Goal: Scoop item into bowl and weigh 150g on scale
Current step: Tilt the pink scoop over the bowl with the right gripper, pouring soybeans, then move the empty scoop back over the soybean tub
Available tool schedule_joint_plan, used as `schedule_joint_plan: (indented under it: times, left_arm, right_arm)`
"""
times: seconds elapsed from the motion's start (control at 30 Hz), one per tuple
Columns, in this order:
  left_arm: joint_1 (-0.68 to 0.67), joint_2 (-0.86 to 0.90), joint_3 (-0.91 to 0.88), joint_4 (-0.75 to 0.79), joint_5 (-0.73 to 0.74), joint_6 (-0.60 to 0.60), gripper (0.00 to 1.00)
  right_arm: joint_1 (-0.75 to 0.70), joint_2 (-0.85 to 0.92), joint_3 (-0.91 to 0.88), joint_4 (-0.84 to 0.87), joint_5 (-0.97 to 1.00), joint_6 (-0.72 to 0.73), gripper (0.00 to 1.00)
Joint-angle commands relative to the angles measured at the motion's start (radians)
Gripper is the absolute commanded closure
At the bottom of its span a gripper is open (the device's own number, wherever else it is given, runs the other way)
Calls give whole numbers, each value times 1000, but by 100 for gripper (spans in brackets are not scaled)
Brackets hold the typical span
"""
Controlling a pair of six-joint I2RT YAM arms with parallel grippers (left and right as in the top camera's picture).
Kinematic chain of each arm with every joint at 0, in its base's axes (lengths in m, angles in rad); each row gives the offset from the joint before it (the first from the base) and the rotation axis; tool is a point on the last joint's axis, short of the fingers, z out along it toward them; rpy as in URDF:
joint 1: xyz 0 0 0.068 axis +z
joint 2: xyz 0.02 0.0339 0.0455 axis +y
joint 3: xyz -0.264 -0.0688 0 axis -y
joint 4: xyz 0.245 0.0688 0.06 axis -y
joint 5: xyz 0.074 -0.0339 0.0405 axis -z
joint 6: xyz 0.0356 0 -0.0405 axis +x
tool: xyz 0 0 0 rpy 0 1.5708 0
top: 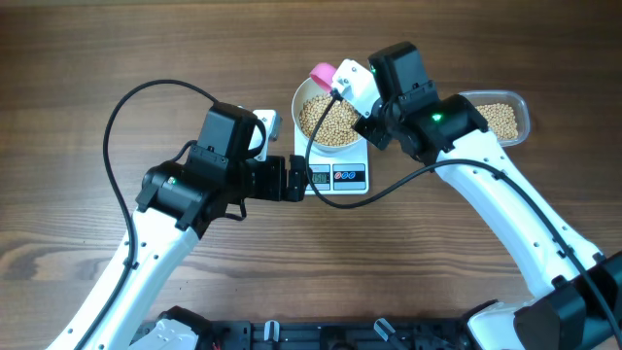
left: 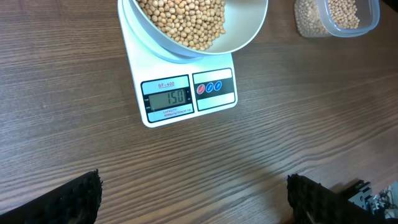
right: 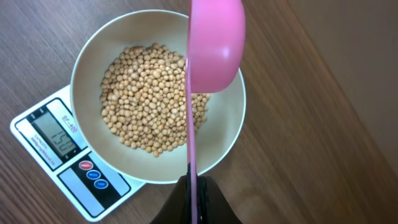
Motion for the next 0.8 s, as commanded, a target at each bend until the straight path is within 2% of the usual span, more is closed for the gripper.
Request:
schedule_joint_plan:
  times: [0.0, 0.3, 0.57, 0.67, 0.77]
  left_arm:
    - [-5, 4, -4, 2, 8, 21, 0]
    - [-5, 4, -4, 2, 8, 21, 0]
    - [-5, 4, -4, 2, 8, 21, 0]
    - [-5, 4, -4, 2, 9, 21, 0]
    - [-5, 4, -4, 2, 8, 21, 0]
  right_arm:
    - [2, -31, 5, 11, 19, 5, 95]
    - [2, -31, 5, 14, 17, 124, 96]
    - [-8, -34, 5, 14, 16, 366, 96]
    - [-41, -49, 5, 14, 8, 452, 96]
    - [-119, -81, 5, 14, -99, 473, 96]
